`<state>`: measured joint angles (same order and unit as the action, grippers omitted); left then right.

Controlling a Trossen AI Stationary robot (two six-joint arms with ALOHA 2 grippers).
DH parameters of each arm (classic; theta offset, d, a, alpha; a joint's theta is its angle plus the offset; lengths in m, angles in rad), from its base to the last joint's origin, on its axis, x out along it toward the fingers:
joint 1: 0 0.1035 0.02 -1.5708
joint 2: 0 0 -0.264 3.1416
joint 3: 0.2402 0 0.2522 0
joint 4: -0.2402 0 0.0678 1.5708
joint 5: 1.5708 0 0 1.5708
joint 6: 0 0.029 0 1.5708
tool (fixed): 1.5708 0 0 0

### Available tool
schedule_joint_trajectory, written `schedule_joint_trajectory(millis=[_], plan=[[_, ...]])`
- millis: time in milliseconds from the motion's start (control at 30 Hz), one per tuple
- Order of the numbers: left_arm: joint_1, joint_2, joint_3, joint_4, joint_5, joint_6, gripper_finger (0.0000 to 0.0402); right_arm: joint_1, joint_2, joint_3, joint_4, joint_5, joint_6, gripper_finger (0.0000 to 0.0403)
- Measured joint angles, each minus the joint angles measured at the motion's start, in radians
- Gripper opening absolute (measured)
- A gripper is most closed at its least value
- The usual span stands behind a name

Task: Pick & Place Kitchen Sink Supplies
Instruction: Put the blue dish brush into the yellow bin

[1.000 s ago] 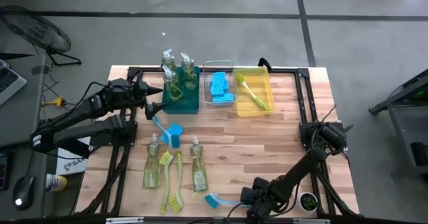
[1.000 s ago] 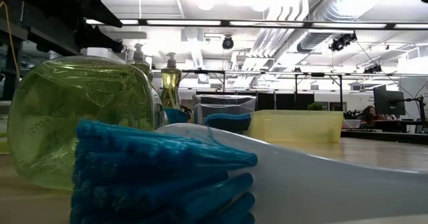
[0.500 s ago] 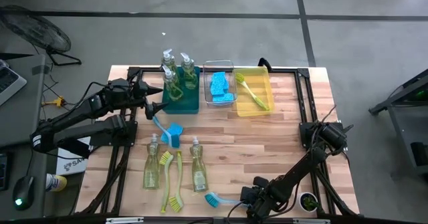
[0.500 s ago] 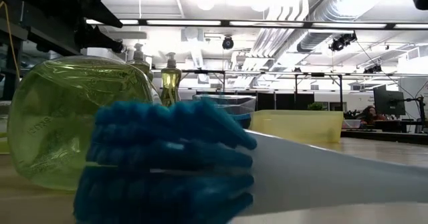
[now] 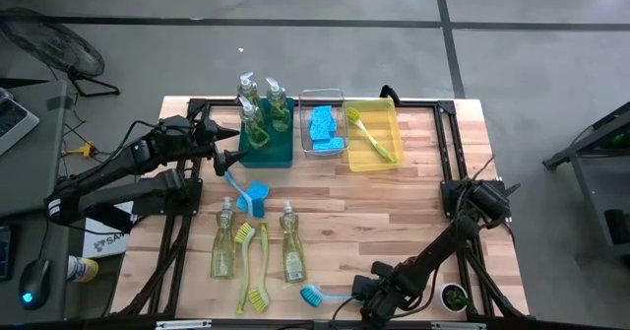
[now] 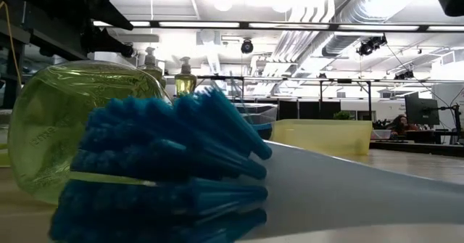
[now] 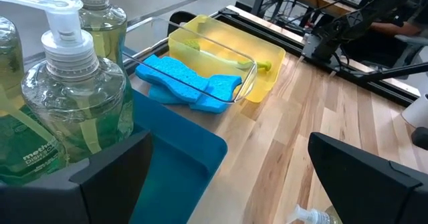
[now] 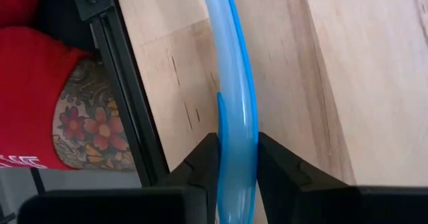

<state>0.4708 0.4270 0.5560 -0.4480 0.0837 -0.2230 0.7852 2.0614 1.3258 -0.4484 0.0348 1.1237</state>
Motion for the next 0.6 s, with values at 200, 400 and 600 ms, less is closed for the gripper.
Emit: schedule_joint_trajectory(millis=[200, 400, 600], plan=[[0.0, 0.0, 0.0, 0.0, 0.0, 0.0, 0.0395, -0.017, -0.04, -0.002, -0.049, -0.028, 0.069, 0.0067], [0.0, 0.0, 0.0, 0.0, 0.001, 0.0, 0.0395, -0.013, -0.108, -0.003, -0.169, -0.008, 0.116, 0.0067], [0.0, 0.0, 0.0, 0.0, 0.004, -0.003, 0.0395, -0.01, -0.187, -0.003, -0.329, 0.098, 0.147, 0.0067]])
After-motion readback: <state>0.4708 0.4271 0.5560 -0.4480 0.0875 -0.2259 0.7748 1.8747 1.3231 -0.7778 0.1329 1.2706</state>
